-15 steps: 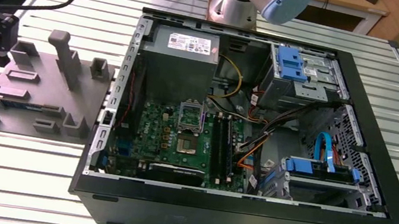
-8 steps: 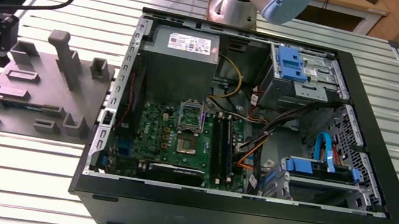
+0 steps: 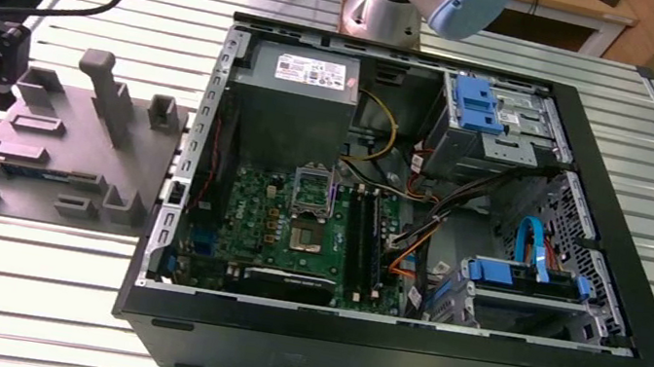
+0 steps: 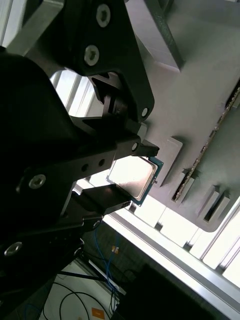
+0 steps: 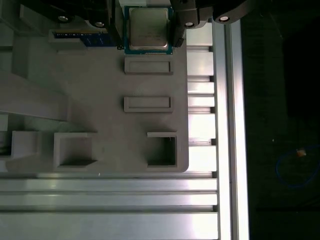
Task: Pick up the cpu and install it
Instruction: 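Pick up the cpu and move it towards the insertion slot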
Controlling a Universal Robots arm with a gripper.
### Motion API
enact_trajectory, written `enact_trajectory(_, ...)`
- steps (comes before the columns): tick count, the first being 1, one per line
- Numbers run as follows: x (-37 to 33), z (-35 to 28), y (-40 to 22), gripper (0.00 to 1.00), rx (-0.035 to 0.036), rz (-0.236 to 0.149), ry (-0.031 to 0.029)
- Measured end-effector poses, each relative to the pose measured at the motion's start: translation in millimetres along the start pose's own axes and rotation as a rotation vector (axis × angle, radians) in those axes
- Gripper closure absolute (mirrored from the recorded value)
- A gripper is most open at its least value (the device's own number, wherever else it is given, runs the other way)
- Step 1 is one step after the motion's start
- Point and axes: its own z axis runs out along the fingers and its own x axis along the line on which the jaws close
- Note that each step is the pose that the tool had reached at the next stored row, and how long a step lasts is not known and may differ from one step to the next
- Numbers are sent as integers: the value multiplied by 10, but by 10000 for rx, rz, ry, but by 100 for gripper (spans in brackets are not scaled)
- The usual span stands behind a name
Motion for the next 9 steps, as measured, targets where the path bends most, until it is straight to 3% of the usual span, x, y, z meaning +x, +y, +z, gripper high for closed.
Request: enact_trajectory(9, 0, 0, 0, 53, 73, 1, -1)
